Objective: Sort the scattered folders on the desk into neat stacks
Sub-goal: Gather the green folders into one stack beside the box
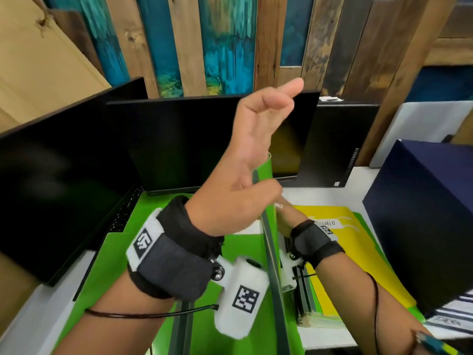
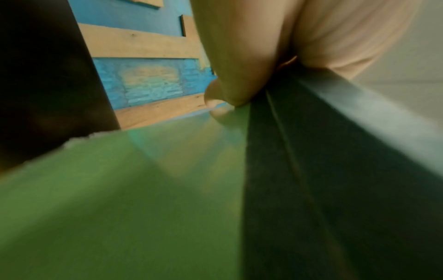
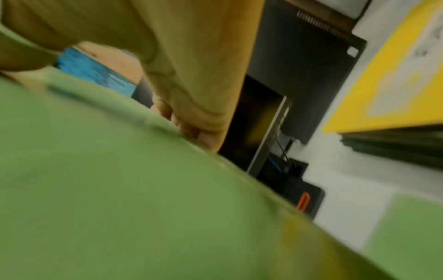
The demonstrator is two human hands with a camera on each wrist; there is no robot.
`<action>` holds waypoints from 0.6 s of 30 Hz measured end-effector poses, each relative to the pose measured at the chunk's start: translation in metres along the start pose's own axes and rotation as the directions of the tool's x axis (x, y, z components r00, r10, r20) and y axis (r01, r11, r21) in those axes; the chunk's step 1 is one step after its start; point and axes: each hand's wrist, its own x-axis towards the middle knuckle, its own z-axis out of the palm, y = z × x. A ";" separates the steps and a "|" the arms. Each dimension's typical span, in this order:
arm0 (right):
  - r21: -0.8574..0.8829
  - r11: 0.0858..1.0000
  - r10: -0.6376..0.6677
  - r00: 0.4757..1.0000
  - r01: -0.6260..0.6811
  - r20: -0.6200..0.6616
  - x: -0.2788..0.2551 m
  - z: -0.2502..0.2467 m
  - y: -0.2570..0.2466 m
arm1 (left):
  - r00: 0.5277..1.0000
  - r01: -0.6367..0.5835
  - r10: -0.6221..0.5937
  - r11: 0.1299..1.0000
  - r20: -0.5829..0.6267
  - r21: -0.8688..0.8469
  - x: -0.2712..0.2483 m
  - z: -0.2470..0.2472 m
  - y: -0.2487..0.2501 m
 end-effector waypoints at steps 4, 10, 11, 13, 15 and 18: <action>-0.038 0.985 -0.174 0.969 0.170 -0.173 0.000 -0.027 -0.022 | 0.967 -0.205 0.177 0.968 0.183 0.148 -0.001 -0.020 -0.001; -0.092 0.934 -0.349 0.830 0.345 -0.435 -0.013 -0.072 -0.066 | 0.973 -0.232 0.227 0.924 0.051 0.303 0.029 -0.038 -0.016; -0.113 0.930 -0.360 0.807 0.349 -0.468 -0.013 -0.083 -0.069 | 0.978 -0.196 0.206 0.926 0.003 0.322 0.033 -0.041 -0.024; -0.153 0.934 -0.353 0.782 0.322 -0.513 -0.018 -0.097 -0.076 | 0.988 -0.124 0.148 0.922 -0.037 0.368 0.038 -0.043 -0.040; -0.203 0.951 -0.308 0.747 0.232 -0.589 -0.022 -0.110 -0.078 | 0.999 -0.029 0.019 0.918 0.030 0.395 0.043 -0.042 -0.061; -0.347 0.937 -0.273 0.664 0.022 -0.696 -0.029 -0.138 -0.068 | 0.948 0.175 -0.283 0.847 0.147 0.502 0.043 -0.041 -0.106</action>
